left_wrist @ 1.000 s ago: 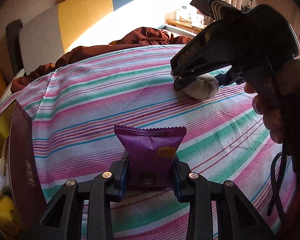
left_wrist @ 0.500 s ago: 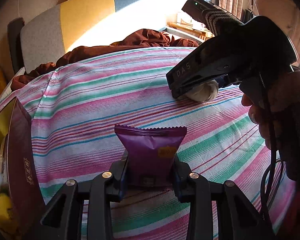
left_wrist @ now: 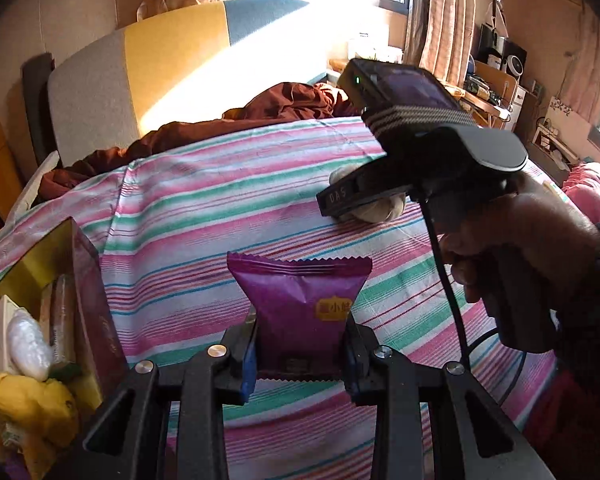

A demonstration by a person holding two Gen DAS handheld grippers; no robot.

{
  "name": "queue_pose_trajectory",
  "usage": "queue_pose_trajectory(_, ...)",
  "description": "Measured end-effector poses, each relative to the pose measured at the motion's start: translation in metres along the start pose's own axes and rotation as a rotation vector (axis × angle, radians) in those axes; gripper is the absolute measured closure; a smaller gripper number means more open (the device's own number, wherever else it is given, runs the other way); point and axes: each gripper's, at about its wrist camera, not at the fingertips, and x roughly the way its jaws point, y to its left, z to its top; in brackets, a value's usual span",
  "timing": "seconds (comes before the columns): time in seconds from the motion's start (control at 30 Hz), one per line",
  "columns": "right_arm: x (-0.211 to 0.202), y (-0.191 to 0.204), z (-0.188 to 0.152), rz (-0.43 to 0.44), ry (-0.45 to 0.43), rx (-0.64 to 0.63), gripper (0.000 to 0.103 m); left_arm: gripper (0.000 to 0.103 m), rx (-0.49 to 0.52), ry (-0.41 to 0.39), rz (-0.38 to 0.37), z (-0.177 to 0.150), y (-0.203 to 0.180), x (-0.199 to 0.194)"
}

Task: Organize objects
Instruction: 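Carry the purple snack packet over the gold tray with the left tool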

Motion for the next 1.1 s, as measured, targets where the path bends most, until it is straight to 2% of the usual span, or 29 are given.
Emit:
queue_pose_trajectory(0.23, -0.012, 0.002, -0.006, -0.009, -0.033, -0.016, 0.045, 0.069, -0.042, -0.078, 0.073, -0.006, 0.035, -0.054)
queue_pose_trajectory(0.43, -0.008, -0.002, -0.009, -0.015, -0.054, -0.027, 0.045, 0.069, -0.131, -0.091, 0.105, -0.025, 0.081, -0.084)
queue_pose_trajectory(0.57, -0.01, 0.0, -0.011, -0.024, -0.054, -0.029, 0.047, 0.069, -0.236, -0.083, 0.139, -0.051, 0.132, -0.108)
queue_pose_trajectory(0.73, -0.01, 0.004, -0.011, -0.044, -0.055, -0.048, 0.047, 0.069, -0.382, -0.092, 0.289, -0.097, 0.207, -0.151)
queue_pose_trajectory(0.8, -0.01, 0.004, -0.011, -0.045, -0.053, -0.05, 0.047, 0.069, -0.448, -0.088, 0.313, -0.119, 0.231, -0.167)
queue_pose_trajectory(0.97, -0.008, 0.005, -0.009, -0.062, -0.056, -0.066, 0.048, 0.069, -0.549, -0.068, 0.296, -0.158, 0.253, -0.18)
queue_pose_trajectory(1.1, -0.007, 0.004, -0.008, -0.061, -0.054, -0.065, 0.048, 0.069, -0.562, -0.04, 0.161, -0.155, 0.239, -0.161)
